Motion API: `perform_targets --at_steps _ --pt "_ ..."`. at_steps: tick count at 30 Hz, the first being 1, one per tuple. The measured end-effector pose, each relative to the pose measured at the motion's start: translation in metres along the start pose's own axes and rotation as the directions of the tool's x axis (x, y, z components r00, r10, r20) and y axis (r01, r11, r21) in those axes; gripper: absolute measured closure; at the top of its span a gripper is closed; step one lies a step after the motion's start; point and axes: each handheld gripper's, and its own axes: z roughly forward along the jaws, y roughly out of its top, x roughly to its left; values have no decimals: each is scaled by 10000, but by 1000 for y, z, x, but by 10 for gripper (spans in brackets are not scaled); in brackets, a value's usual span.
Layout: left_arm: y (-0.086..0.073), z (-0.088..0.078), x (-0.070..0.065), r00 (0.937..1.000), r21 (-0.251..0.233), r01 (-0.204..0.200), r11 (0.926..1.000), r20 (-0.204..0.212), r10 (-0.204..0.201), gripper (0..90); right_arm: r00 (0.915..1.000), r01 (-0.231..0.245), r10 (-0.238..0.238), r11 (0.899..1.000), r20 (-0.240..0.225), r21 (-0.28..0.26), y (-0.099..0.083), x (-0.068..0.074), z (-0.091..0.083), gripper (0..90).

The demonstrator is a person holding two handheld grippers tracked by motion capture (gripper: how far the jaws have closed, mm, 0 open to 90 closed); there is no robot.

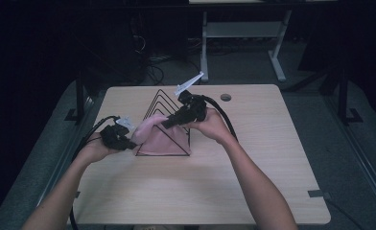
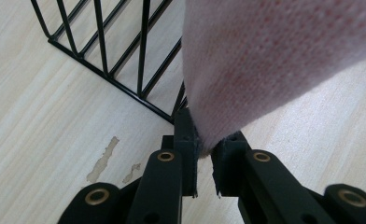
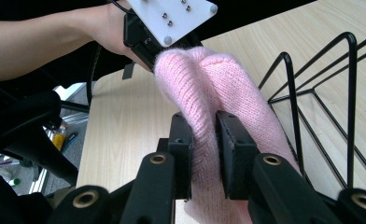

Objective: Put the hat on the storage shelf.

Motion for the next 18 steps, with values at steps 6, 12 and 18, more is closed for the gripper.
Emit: perform_targets --at_steps 6,12,18 --pt "0 0 -1 10000 -76 50 10000 -8 -50 815 10000 -24 24 10000 60 -74 -1 0 -2 727" --pt "0 -2 0 10000 -148 10 9999 2 -10 771 9998 -40 45 9997 174 -244 -3 -1 -6 633" --pt "-1 -5 -2 10000 -196 -29 9998 -8 29 607 9975 -138 155 9996 689 -248 -7 2 -18 477"
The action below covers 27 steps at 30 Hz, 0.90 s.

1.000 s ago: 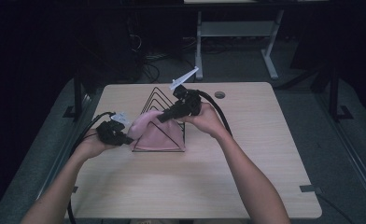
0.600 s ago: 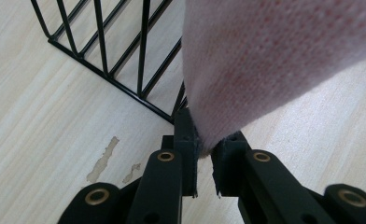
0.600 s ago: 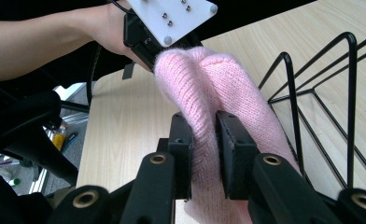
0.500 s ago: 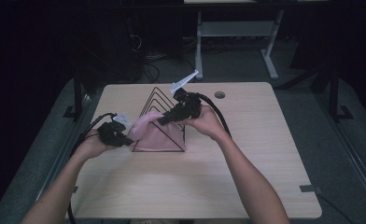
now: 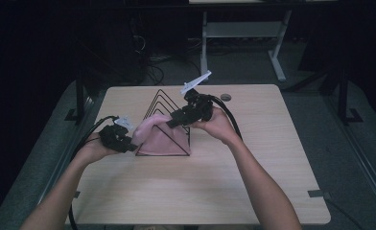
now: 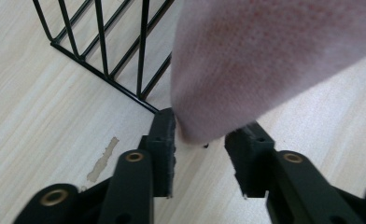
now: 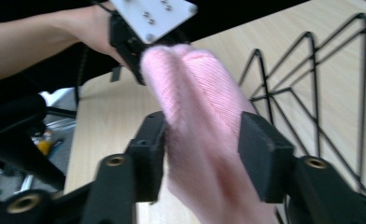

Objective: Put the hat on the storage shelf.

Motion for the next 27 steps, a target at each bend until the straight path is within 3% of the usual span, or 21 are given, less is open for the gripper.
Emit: perform_targets --at_steps 3,10,16,27 --pt "-2 -4 0 9999 -98 141 9999 -31 -142 574 9997 59 -57 10000 252 -61 -3 1 -8 413" --pt "-3 -8 0 9990 -339 431 9985 -130 -435 492 9977 -525 542 9977 408 -433 -18 -5 -24 365" --pt "-5 -14 -3 9992 -493 386 9980 -57 -389 437 9951 -651 675 9972 726 -358 -31 -4 -39 334" --pt "-16 -15 -4 9974 -603 712 9956 -50 -716 361 9771 -1245 1348 9896 1647 -719 -73 -10 -78 286"
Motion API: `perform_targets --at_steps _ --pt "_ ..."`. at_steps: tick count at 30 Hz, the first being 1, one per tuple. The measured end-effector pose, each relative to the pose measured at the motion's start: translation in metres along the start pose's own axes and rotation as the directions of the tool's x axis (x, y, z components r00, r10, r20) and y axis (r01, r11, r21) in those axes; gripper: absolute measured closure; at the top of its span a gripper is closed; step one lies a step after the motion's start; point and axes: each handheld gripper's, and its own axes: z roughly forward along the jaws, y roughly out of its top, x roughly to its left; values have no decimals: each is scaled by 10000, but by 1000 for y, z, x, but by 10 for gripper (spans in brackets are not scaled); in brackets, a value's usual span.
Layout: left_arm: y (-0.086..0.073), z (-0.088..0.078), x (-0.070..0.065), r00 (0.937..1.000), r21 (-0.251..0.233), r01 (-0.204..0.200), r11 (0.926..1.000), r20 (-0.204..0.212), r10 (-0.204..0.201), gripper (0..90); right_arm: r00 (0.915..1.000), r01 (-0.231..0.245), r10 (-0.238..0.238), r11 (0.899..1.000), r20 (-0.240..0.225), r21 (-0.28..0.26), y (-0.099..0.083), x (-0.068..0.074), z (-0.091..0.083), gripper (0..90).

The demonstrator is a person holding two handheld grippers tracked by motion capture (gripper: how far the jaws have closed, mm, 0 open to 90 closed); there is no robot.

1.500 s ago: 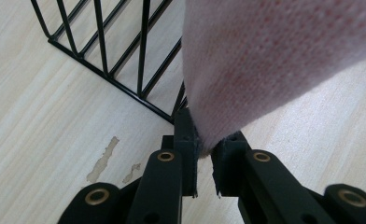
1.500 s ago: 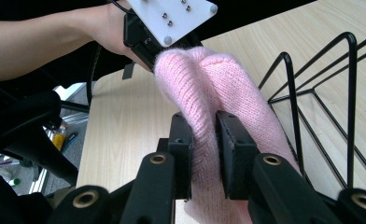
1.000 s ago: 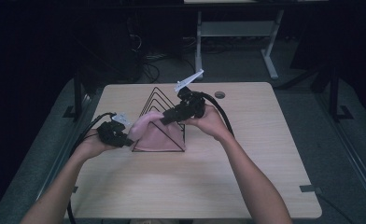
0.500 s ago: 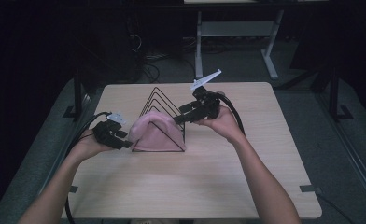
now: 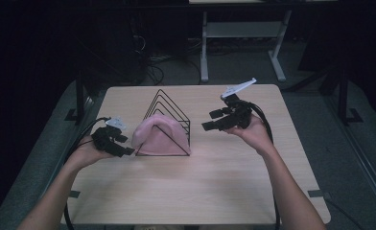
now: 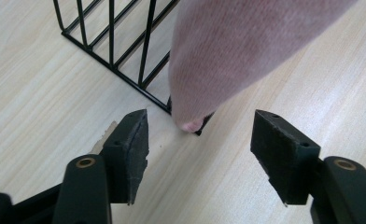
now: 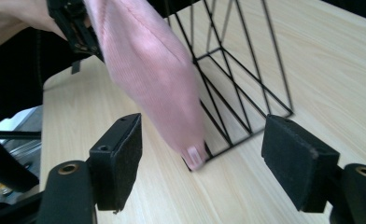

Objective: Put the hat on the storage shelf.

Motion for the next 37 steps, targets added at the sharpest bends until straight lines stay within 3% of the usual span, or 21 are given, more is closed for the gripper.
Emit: perform_targets --at_steps 5,6,12,16,24,31,32,37 --pt "-5 -3 -2 10000 -68 49 10000 -34 -49 343 9993 -276 278 9996 267 -71 -18 -5 -15 285" --pt "-9 -2 -3 9998 -148 170 9997 -55 -171 337 9977 -518 523 9986 441 -112 -31 -8 -23 283" --pt "-14 -1 -6 9996 -151 280 9995 -56 -280 320 9923 -947 973 9948 762 -365 -59 -12 -41 281" --pt "-16 -1 -8 9994 -281 337 9990 -50 -338 304 9891 -1074 1114 9932 963 -458 -70 -13 -49 281" --pt "-27 -1 -10 9986 -446 514 9977 -111 -520 286 9736 -1641 1702 9851 1521 -519 -111 -15 -73 280" --pt "-32 -1 -14 9982 -587 589 9965 -17 -591 286 9585 -2084 2147 9766 1875 -528 -146 -14 -85 267" --pt "-34 -1 -17 9982 -674 603 9959 26 -603 285 9544 -2159 2266 9735 1944 -750 -159 -9 -90 267" --pt "-40 -1 -23 9983 -801 577 9951 -54 -584 286 9461 -2225 2357 9714 2220 -831 -177 3 -96 246"
